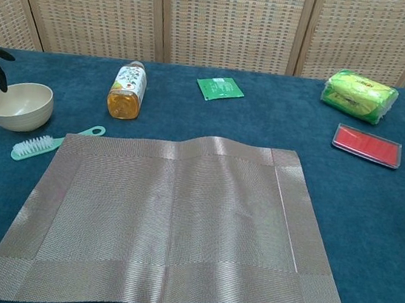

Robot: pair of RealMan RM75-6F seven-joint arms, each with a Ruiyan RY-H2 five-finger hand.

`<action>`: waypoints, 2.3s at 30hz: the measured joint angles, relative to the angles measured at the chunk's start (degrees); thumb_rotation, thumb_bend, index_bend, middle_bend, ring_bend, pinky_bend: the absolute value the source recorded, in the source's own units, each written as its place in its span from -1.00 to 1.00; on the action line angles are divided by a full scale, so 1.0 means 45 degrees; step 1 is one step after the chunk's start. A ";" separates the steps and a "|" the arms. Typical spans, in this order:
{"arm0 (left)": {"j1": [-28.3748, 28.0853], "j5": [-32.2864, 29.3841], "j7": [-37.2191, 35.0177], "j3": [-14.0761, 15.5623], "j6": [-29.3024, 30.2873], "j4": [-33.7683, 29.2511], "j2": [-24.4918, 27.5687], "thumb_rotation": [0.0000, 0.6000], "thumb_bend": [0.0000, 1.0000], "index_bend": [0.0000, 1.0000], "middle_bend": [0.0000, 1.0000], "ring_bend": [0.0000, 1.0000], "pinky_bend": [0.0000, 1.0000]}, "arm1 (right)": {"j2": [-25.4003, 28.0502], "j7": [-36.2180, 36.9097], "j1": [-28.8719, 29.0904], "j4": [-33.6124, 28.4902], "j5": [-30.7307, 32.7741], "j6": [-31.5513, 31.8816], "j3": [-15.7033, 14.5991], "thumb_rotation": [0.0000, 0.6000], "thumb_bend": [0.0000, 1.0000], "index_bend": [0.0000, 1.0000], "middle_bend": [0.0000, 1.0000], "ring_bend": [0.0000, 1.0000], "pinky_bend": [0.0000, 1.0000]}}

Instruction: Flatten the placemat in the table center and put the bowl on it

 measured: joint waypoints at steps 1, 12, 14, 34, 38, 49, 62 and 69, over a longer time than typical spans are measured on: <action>-0.0012 -0.0006 -0.0052 0.0000 -0.0120 0.0095 -0.0078 1.00 -0.50 -0.31 -1.00 -1.00 -1.00 | -0.0005 -0.0002 0.0000 0.0003 0.0006 -0.0001 0.0002 1.00 -1.00 -0.88 -1.00 -1.00 -1.00; -0.0244 0.0139 -0.0399 -0.0030 -0.0895 0.1722 -0.1424 1.00 -0.11 0.24 -1.00 -1.00 -1.00 | -0.0027 0.0037 0.0008 0.0073 0.0133 -0.0036 0.0057 1.00 -1.00 -0.88 -1.00 -1.00 -1.00; -0.0249 0.0155 -0.0467 -0.0076 -0.0860 0.1922 -0.1524 1.00 -0.07 0.33 -1.00 -1.00 -1.00 | -0.0029 0.0046 0.0012 0.0081 0.0130 -0.0049 0.0051 1.00 -1.00 -0.88 -1.00 -1.00 -1.00; -0.0521 0.1574 -0.0346 -0.0340 0.2984 -0.1868 0.0353 1.00 -0.07 0.42 -1.00 -1.00 -1.00 | 0.0109 0.0205 -0.0029 -0.0071 0.0056 0.0068 0.0059 1.00 -1.00 -0.88 -1.00 -1.00 -1.00; -0.1006 0.2157 0.0591 -0.0159 0.2793 -0.3951 0.0863 1.00 -0.07 0.42 -1.00 -1.00 -1.00 | 0.0132 0.0216 -0.0058 -0.0070 0.0111 0.0104 0.0084 1.00 -1.00 -0.88 -1.00 -1.00 -1.00; -0.2480 0.3409 0.4813 0.0609 0.0141 -0.9080 0.1006 1.00 -0.07 0.41 -1.00 -1.00 -1.00 | 0.0249 0.0370 -0.0118 -0.0091 0.0280 0.0158 0.0170 1.00 -1.00 -0.88 -1.00 -1.00 -1.00; -0.2724 0.3169 0.6933 0.0930 -0.1282 -0.9733 0.0548 1.00 -0.09 0.36 -1.00 -1.00 -1.00 | 0.0310 0.0502 -0.0108 -0.0068 0.0365 0.0143 0.0241 1.00 -1.00 -0.88 -1.00 -1.00 -1.00; -0.2646 0.3223 0.6791 0.0925 -0.0931 -0.9703 0.0611 1.00 -1.00 -1.00 -1.00 -1.00 -1.00 | 0.0324 0.0488 -0.0125 -0.0098 0.0316 0.0171 0.0221 1.00 -1.00 -0.88 -1.00 -1.00 -1.00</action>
